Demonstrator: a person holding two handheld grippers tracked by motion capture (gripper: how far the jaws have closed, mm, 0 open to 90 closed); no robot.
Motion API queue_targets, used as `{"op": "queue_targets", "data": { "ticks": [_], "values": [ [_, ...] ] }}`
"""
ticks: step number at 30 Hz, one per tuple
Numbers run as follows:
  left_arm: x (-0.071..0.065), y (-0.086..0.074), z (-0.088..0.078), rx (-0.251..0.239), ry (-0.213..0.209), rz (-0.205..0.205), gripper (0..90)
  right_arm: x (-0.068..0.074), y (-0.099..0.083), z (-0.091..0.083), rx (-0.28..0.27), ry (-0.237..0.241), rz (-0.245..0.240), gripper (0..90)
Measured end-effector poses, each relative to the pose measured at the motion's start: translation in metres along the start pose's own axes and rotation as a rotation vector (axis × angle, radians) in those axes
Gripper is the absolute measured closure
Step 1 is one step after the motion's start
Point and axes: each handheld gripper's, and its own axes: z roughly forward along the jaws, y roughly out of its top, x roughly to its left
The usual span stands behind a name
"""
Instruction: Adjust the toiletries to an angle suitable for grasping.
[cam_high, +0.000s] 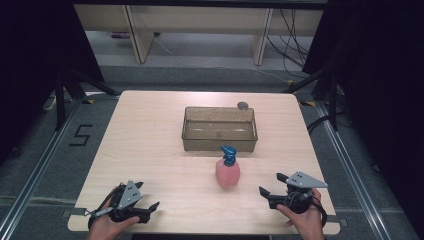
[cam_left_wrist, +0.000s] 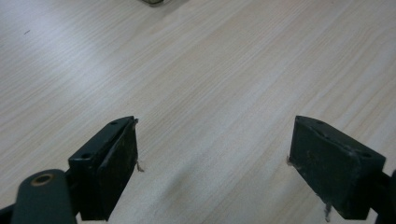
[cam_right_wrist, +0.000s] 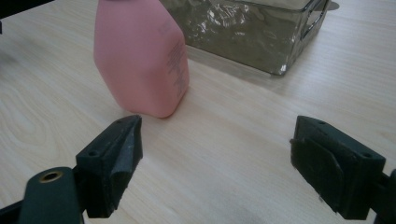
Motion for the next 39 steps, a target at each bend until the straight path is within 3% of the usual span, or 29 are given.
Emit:
{"op": "queue_targets", "data": {
  "ticks": [5, 6, 7, 10, 11, 13, 14, 17, 18, 22, 23, 26, 27, 30, 31, 34, 39],
  "values": [
    [0.0, 0.0, 0.0, 0.0, 0.001, -0.001, 15.0, 0.002, 0.003, 0.001, -0.006, 0.002, -0.029, 18.1],
    [0.001, 0.0, 0.0, 0.004, 0.003, 0.001, 15.0, 0.004, 0.003, 0.001, -0.004, 0.006, -0.01, 18.1],
    [0.001, 0.0, 0.0, 0.005, 0.002, 0.007, 15.0, 0.003, 0.004, 0.002, -0.005, 0.005, -0.029, 18.2],
    [0.0, 0.0, 0.0, 0.002, -0.002, 0.0, 15.0, 0.006, 0.005, 0.001, 0.006, 0.008, -0.01, 18.5],
    [0.0, 0.0, -0.001, 0.011, 0.003, 0.005, 15.0, 0.004, 0.007, 0.002, -0.009, 0.006, -0.045, 18.6],
    [0.0, 0.0, -0.001, 0.014, -0.003, 0.007, 15.0, 0.005, 0.007, 0.002, -0.015, 0.008, -0.043, 18.7],
    [0.0, 0.0, -0.001, 0.012, -0.001, 0.001, 15.0, 0.007, 0.007, 0.003, -0.025, 0.021, -0.018, 18.8],
    [0.001, 0.0, -0.001, 0.017, 0.003, 0.008, 15.0, 0.007, 0.01, 0.004, -0.037, 0.025, -0.037, 19.2],
    [-0.001, 0.0, 0.0, 0.01, 0.003, -0.008, 15.0, 0.007, 0.012, 0.005, -0.043, 0.025, -0.052, 19.5],
    [0.001, 0.0, 0.0, 0.026, -0.009, 0.017, 15.0, 0.009, 0.014, 0.008, -0.06, 0.035, -0.039, 20.0],
    [0.001, 0.0, 0.001, 0.015, 0.006, 0.014, 15.0, 0.01, 0.017, 0.009, -0.067, 0.051, -0.032, 20.3],
    [0.0, 0.0, 0.0, 0.016, -0.004, 0.007, 15.0, 0.009, 0.018, 0.01, -0.066, 0.051, -0.034, 20.5],
    [0.001, 0.0, 0.0, 0.013, -0.003, 0.008, 14.9, 0.007, 0.019, 0.011, -0.075, 0.047, -0.054, 20.5],
    [0.001, 0.0, 0.0, 0.015, -0.004, 0.008, 14.9, 0.007, 0.021, 0.012, -0.07, 0.052, -0.051, 20.5],
    [0.001, 0.0, 0.0, 0.014, -0.004, 0.009, 14.9, 0.009, 0.021, 0.012, -0.071, 0.055, -0.026, 20.5],
    [0.0, 0.0, 0.0, 0.004, -0.004, -0.006, 14.9, 0.009, 0.024, 0.015, -0.086, 0.051, -0.062, 20.7],
    [0.0, 0.0, 0.0, 0.005, -0.006, -0.007, 14.9, 0.011, 0.027, 0.016, -0.066, 0.065, -0.044, 21.0]
  ]
}}
